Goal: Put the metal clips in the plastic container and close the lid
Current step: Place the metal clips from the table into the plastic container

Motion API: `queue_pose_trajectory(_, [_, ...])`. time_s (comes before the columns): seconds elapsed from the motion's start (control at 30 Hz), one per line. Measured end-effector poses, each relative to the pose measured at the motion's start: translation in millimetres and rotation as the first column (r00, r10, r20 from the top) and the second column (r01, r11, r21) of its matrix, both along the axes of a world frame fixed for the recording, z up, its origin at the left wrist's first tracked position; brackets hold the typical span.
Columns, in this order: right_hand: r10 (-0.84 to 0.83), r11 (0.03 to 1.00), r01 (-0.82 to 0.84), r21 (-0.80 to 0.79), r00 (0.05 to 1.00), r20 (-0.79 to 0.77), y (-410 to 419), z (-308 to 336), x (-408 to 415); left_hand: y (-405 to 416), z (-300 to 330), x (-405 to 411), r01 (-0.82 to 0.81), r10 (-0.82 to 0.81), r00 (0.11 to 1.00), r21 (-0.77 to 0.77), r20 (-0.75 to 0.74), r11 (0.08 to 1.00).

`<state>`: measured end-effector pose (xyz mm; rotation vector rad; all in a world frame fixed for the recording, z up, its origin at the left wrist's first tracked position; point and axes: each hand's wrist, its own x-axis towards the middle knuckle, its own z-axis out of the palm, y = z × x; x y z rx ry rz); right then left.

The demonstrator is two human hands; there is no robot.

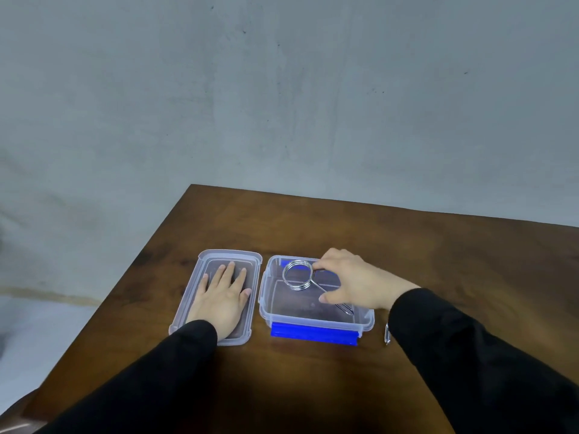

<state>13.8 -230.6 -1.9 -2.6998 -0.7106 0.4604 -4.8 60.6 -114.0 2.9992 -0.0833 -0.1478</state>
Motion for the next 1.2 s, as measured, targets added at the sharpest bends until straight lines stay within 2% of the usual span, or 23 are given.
queue_pose_trajectory(0.17, [0.057, 0.992, -0.062, -0.108, 0.997, -0.044, 15.7, -12.7, 8.7, -0.8, 1.1, -0.1, 0.026, -0.026, 1.000, -0.008, 0.016, 1.000])
queue_pose_trajectory(0.43, [0.127, 0.975, -0.152, -0.161, 0.980, -0.156, 28.5, -28.4, 14.7, 3.4, -1.1, 0.8, 0.052, -0.050, 0.998, -0.040, 0.042, 0.998])
queue_pose_trajectory(0.6, [0.130, 0.971, -0.158, -0.178, 0.979, -0.159, 37.0, -35.9, 12.2, 4.3, -0.3, 0.9, 0.058, -0.057, 0.997, -0.023, 0.042, 0.998])
queue_pose_trajectory(0.77, [0.161, 0.971, -0.175, -0.165, 0.982, -0.096, 36.7, -36.5, 7.6, 4.5, 0.8, 0.7, 0.053, -0.052, 0.998, -0.007, 0.030, 0.999])
queue_pose_trajectory(0.87, [0.060, 0.998, -0.062, -0.020, 0.996, -0.063, 21.2, -22.0, 4.8, 4.1, 1.0, 1.6, 0.042, -0.042, 0.999, 0.001, 0.021, 0.999])
queue_pose_trajectory(0.93, [-0.055, 0.992, 0.043, 0.122, 0.994, 0.093, -1.5, -11.4, 2.0, 3.4, 1.0, 2.0, 0.034, -0.034, 0.999, 0.001, 0.019, 0.999])
queue_pose_trajectory(1.03, [-0.400, 0.899, 0.339, 0.277, 0.894, 0.201, -46.2, -4.4, -11.8, 2.1, 2.1, 1.4, 0.023, -0.023, 1.000, 0.000, 0.013, 1.000])
queue_pose_trajectory(1.1, [-0.587, 0.809, 0.556, 0.193, 0.780, 0.215, -75.2, -12.9, -25.6, 2.5, 2.4, 1.8, 0.014, -0.014, 1.000, -0.001, 0.007, 1.000])
queue_pose_trajectory(1.17, [-0.634, 0.760, 0.649, -0.012, 0.746, 0.206, -94.0, -30.0, -41.5, 2.2, 1.3, 2.0, 0.006, -0.006, 1.000, 0.006, 0.015, 1.000])
queue_pose_trajectory(1.2, [-0.648, 0.745, 0.664, -0.066, 0.743, 0.166, -97.7, -37.5, -50.5, 1.9, 0.6, 2.6, 0.002, -0.002, 1.000, 0.010, 0.016, 1.000])
